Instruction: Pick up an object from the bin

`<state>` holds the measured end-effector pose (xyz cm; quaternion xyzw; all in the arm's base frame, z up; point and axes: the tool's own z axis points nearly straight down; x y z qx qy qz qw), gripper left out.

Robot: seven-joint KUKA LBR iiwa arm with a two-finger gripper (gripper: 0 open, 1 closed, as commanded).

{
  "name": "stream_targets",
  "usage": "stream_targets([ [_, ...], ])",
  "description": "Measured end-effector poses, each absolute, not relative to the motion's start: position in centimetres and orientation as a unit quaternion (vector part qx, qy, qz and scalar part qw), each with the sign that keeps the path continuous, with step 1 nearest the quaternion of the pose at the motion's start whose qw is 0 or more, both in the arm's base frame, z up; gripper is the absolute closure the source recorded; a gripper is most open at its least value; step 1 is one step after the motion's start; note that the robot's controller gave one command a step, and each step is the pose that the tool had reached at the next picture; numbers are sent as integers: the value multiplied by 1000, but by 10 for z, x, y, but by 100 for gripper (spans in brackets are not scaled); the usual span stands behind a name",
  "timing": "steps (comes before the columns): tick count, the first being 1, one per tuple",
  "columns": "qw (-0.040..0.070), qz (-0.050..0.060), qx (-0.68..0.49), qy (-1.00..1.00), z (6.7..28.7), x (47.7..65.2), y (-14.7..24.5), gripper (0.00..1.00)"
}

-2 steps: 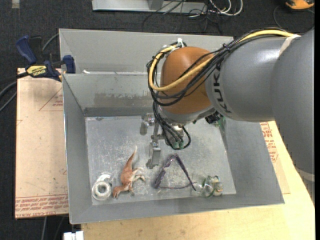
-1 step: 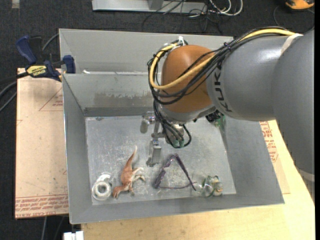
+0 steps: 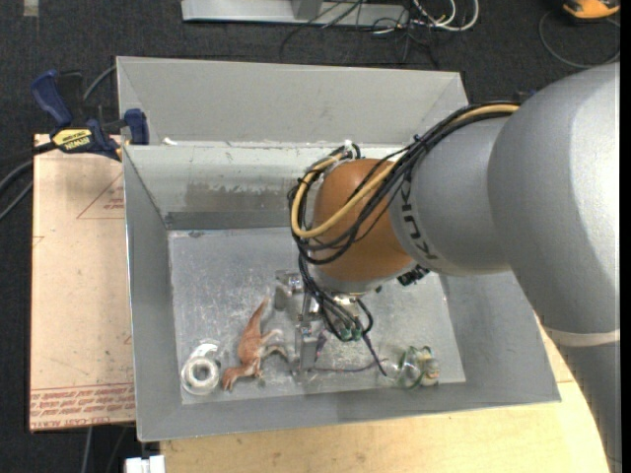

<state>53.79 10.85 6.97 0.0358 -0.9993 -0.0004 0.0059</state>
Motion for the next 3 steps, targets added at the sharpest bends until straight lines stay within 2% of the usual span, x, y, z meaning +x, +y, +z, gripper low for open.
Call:
stream_targets([
  [1,0,-1,57,-998,80,535,104,0],
  [2,7,-1,-32,-999,69,502,148,0],
  [3,-1,-2,91,-996,70,496,159,100],
])
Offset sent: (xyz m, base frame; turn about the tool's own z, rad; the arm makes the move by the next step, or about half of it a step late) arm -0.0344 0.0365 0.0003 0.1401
